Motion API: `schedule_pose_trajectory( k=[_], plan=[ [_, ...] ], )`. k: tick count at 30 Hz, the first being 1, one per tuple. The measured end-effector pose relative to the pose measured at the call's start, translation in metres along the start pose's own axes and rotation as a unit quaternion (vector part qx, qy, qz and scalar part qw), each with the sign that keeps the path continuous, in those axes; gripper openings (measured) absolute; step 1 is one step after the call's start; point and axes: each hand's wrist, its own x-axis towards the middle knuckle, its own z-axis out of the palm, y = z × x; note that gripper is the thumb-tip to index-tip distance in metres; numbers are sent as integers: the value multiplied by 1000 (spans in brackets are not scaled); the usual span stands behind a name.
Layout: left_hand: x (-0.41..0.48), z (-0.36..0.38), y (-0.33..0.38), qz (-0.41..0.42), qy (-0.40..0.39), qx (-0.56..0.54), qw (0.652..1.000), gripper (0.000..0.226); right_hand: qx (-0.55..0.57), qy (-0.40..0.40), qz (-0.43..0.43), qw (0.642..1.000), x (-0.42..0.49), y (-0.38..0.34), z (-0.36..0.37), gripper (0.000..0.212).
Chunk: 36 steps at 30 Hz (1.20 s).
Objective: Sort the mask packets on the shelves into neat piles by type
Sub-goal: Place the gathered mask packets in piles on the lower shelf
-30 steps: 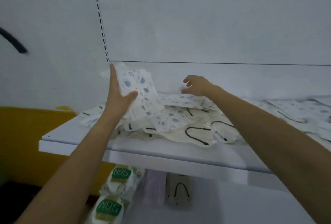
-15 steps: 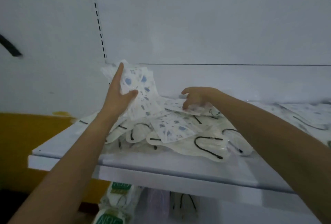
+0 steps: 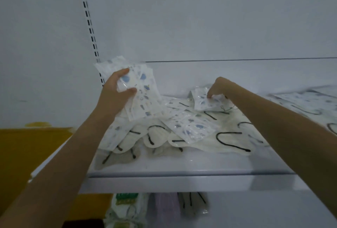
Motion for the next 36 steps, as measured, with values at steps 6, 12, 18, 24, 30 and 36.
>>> schedule_pose_trajectory(
  k=[6,12,18,24,30,36],
  plan=[
    [8,-42,-11,2,-1,-14,1000,50,100,62,-15,993,1,-14,5,70],
    [12,-69,-45,-52,48,-63,995,49,373,-65,-100,920,9,-38,-16,37],
    [8,-69,-46,20,100,-6,995,48,73,-93,-188,975,7,-94,28,32],
    [3,-75,-61,49,84,92,991,48,-25,-152,-190,970,16,-110,35,42],
    [1,-75,-62,55,104,121,986,48,204,-10,-292,934,18,-104,19,50],
    [-2,-78,-64,43,139,127,981,47,263,-172,-311,897,-8,-104,-51,14]
  ],
)
